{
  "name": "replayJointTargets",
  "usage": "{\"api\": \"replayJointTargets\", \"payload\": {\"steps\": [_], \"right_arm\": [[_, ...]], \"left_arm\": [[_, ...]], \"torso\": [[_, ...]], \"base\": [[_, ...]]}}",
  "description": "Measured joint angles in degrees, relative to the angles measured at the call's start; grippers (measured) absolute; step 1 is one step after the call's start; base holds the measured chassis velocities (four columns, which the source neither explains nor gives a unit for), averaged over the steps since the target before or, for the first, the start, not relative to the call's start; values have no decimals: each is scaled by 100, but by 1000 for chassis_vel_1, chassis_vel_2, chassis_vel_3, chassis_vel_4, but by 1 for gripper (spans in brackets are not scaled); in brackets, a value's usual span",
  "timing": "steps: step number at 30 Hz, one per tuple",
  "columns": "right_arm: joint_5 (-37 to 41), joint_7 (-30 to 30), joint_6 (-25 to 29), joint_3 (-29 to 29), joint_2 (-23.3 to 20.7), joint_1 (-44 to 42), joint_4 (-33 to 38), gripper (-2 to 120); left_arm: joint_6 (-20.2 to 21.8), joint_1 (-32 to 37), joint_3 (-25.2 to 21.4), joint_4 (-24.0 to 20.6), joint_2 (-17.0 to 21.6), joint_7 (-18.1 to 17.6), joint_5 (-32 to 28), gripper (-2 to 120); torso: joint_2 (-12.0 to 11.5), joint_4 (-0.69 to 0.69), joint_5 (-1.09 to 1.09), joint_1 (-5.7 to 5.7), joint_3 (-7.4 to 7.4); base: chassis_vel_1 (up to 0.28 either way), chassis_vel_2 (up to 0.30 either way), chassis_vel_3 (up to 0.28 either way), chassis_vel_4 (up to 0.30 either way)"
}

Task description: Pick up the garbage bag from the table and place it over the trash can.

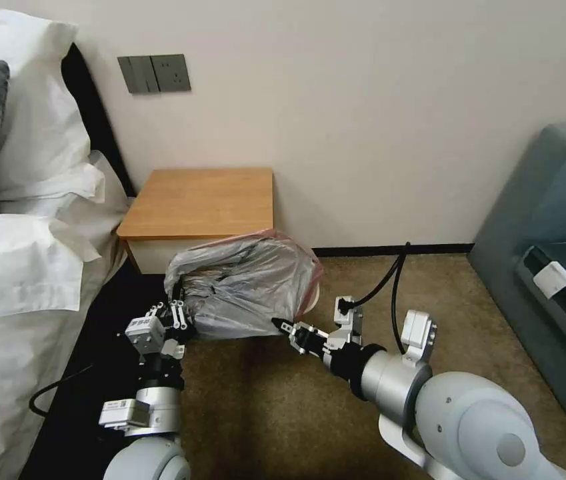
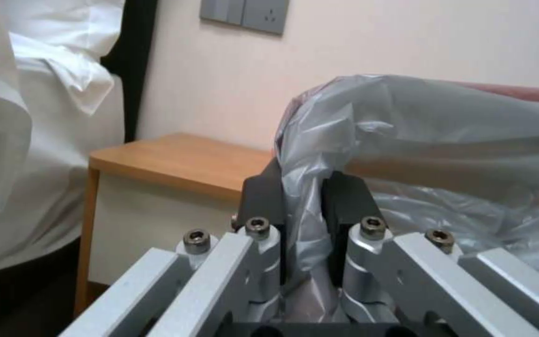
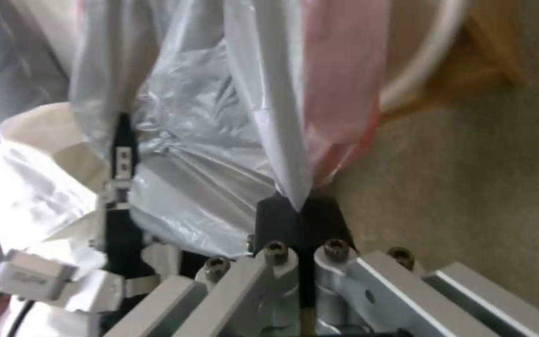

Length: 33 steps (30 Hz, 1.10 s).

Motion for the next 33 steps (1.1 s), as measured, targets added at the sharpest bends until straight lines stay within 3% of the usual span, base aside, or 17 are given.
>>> {"api": "replayJointTargets", "payload": {"steps": [8, 14, 18, 20, 22, 28, 30, 32, 33], "right_arm": [[-60, 99, -60, 77, 23, -12, -135, 0], [-631, -9, -191, 204, 9, -76, -202, 0], [-830, -108, -284, 241, 14, -135, -206, 9], [-865, -84, -326, 233, 34, -138, -232, 22], [-878, -76, -334, 230, 37, -138, -240, 24], [-1169, -27, -380, 215, -17, -131, -388, 50], [-1211, -21, -381, 215, -20, -123, -425, 53], [-1340, -1, -383, 203, -20, -109, -510, 65], [-1340, -1, -383, 203, -20, -109, -510, 65]], "left_arm": [[24, -7, -27, -20, 17, -3, -91, 9], [27, -18, -42, -20, 24, 0, -131, 9], [27, -26, -45, -17, 28, 6, -145, 9], [27, -36, -47, -3, 29, 12, -147, 9], [27, -38, -46, -2, 29, 13, -148, 9], [27, -41, -62, -5, 31, 17, -172, 9], [27, -43, -63, -7, 32, 18, -178, 9], [27, -49, -65, -18, 32, 18, -188, 9], [27, -49, -65, -18, 32, 18, -188, 9]], "torso": [[0, 0, 0, 0, 0], [0, 0, 0, 0, 0], [0, 0, 0, 0, 0], [0, 0, 0, 0, 0], [0, 0, 0, 0, 0], [0, 0, 0, 0, 0], [0, -1, 0, 0, 0], [0, 0, 0, 0, 0], [0, 0, 0, 0, 0]], "base": [[0, 0, 0, 0], [0, 0, 0, 0], [0, 0, 0, 0], [0, 0, 0, 0], [0, 0, 0, 0], [0, 0, 0, 0], [0, 0, 0, 0], [0, 0, 0, 0], [0, 0, 0, 0]]}}
